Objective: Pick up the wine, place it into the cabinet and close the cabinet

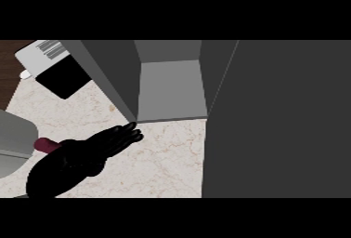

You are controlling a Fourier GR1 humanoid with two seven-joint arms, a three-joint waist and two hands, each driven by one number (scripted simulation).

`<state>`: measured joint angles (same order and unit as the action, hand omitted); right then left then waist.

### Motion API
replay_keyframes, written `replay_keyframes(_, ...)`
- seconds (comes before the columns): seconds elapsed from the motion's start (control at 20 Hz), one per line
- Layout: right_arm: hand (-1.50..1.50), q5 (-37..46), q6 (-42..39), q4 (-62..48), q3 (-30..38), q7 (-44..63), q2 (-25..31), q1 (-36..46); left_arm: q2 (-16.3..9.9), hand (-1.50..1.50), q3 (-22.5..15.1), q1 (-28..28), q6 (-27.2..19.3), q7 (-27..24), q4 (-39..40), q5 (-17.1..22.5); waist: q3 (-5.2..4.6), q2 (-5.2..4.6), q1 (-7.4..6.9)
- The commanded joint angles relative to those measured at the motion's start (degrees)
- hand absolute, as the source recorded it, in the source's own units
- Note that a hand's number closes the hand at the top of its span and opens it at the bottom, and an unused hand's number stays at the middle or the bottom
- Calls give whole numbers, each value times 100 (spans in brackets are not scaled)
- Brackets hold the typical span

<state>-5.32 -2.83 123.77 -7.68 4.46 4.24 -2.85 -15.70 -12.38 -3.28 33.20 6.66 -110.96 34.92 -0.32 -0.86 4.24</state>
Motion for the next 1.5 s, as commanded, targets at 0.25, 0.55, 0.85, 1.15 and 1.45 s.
replay_keyframes(0.25,-150,49,150,1140,-694,988,-54,-507,-2153,-150,524,-607,1680,867,906,3637,22,83,-133)
replay_keyframes(0.55,-150,191,307,2012,-1095,1687,-16,-690,-3778,-150,612,-1326,2089,1465,1875,5884,28,79,-220)
replay_keyframes(0.85,-150,916,771,2532,-1698,2389,-177,-440,-4281,-150,293,-2030,2420,2256,2828,7005,23,73,-261)
replay_keyframes(1.15,-150,892,873,2857,-1787,2494,47,-685,-3828,-150,228,-2298,2491,2666,3273,6652,28,89,-277)
replay_keyframes(1.45,-150,818,1190,3063,-1542,3210,173,-102,-3654,-150,259,-2426,2507,2841,3435,6551,25,89,-311)
